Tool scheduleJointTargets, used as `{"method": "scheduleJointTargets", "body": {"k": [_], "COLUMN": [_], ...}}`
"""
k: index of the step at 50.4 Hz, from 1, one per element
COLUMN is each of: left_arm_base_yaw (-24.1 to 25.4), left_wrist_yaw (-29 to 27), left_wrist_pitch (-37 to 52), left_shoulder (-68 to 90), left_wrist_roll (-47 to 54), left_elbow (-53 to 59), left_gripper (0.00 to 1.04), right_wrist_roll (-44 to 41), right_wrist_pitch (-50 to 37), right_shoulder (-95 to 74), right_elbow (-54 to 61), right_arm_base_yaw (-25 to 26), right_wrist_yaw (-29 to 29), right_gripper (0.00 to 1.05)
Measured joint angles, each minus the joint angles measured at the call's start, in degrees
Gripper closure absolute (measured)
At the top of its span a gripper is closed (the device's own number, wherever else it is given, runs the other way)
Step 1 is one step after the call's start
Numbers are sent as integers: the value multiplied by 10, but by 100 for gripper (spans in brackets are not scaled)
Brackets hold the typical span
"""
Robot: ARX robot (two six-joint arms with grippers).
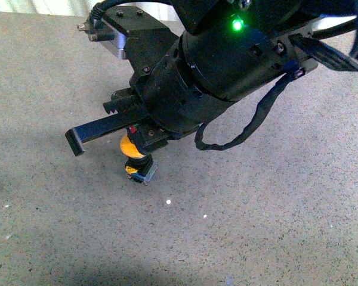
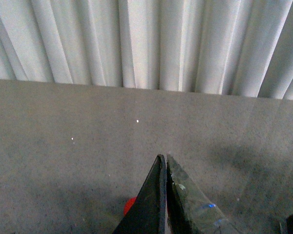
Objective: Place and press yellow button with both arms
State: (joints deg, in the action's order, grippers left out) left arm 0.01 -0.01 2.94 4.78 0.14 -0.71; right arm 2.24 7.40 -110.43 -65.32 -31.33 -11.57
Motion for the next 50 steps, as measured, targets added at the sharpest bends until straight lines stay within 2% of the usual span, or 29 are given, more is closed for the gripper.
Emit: {"method": "scheduleJointTargets", "body": {"k": [3,21,31,39,50], "left_arm_base_yaw": [0,0,0,0,0], "left_wrist_yaw": [0,0,0,0,0], "left_wrist_pitch": [-26,-30,-30,-30,-30], "left_shoulder": [-35,-38,-38,-38,-38], "left_wrist_roll": [0,0,0,0,0], "left_elbow": [0,0,0,0,0], "left_gripper": [103,103,103,103,103], "right_wrist_roll": [1,25,49,110,182], "right_wrist_pitch": [1,38,1,-38,-85], "right_shoulder": [-6,-28,-24,18,145], "right_elbow": [-3,-26,-17,-11,19], "right_arm_base_yaw": [1,9,17,59,129], "right_wrist_yaw": [0,0,-8,-9,-44], "right_gripper": [103,103,103,103,103]}}
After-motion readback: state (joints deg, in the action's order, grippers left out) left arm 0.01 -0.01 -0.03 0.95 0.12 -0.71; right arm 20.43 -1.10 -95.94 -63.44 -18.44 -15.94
